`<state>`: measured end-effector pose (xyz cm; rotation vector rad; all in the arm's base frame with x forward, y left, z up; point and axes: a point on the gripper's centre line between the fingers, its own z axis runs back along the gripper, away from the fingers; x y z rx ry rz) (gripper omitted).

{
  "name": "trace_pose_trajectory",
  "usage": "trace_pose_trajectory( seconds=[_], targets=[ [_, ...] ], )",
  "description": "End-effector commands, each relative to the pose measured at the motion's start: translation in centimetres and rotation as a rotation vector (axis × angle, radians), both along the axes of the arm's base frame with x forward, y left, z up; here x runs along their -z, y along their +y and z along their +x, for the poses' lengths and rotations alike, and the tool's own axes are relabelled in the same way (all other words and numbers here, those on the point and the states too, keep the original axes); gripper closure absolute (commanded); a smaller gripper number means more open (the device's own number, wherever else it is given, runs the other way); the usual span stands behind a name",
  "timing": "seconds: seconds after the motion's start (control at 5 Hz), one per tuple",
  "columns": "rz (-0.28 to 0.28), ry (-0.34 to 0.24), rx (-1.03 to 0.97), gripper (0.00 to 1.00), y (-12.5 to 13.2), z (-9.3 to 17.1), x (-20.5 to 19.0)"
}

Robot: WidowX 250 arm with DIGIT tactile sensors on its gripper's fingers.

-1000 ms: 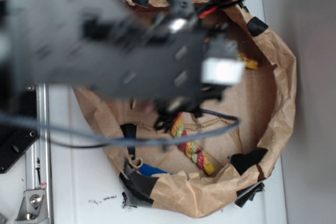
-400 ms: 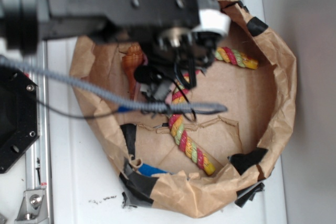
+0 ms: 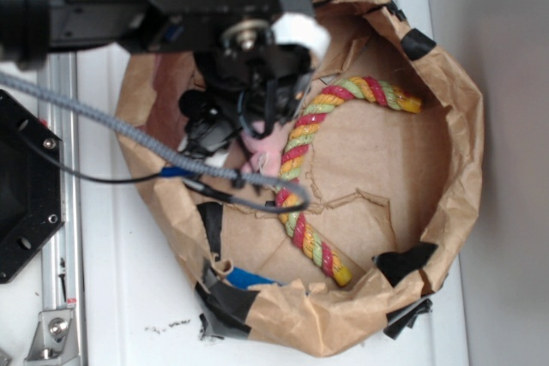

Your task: Grab the pink bunny.

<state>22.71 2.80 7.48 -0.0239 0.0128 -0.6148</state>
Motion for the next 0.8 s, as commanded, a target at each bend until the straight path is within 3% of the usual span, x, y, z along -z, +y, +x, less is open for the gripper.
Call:
trace_pose_trajectory(
  seconds=[0.0,0.2,0.4,0.6],
  targets=[
    [0.159,-0.002,0.387,0.0,-2.7,2.2,2.5],
    [0.111,0.035,0.466,0.0,-4.0,3.4,6.1],
    [0.117,0.054,0.391,0.13,-3.5,3.4,6.2],
    [0.095,0.056,0.263,1.0,-2.3,3.7,4.8]
  ],
)
